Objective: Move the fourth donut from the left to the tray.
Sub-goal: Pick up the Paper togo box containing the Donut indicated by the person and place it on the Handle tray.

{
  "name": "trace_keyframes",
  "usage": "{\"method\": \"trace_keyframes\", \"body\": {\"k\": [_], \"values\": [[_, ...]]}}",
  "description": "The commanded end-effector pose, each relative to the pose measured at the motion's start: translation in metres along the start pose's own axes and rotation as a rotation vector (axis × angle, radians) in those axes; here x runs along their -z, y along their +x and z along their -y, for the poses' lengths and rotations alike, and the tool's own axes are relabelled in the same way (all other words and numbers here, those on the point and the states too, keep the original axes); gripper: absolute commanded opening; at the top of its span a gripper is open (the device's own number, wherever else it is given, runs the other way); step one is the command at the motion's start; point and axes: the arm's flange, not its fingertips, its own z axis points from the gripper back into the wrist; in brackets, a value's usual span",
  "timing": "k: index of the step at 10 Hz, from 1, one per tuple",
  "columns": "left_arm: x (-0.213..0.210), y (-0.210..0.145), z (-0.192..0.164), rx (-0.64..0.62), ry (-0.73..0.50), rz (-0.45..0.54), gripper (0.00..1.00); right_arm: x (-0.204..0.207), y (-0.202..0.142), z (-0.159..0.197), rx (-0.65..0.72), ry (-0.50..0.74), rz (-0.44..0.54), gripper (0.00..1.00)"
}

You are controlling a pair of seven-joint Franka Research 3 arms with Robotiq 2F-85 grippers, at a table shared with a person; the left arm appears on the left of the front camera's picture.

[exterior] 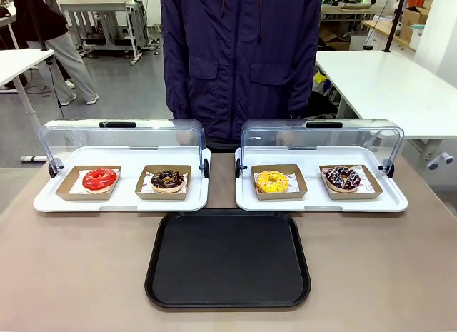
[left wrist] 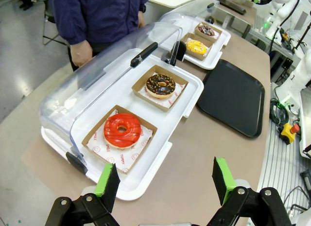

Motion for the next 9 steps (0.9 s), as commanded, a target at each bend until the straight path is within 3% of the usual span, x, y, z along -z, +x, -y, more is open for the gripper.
{"method": "trace_keyframes", "body": {"k": [1, 9], "values": [[-0.0005, 0.0002, 0.0011, 0.003, -0.006, 0.005, 1.0, 0.0004, 0.0016, -0.0001, -0.006, 0.005, 0.012, 1.0], [-0.0005, 0.0002, 0.0011, 0.003, -0.006, 0.005, 1.0, 0.0004, 0.0016, -0.0001, -0.006, 0.005, 0.012, 1.0]]}}
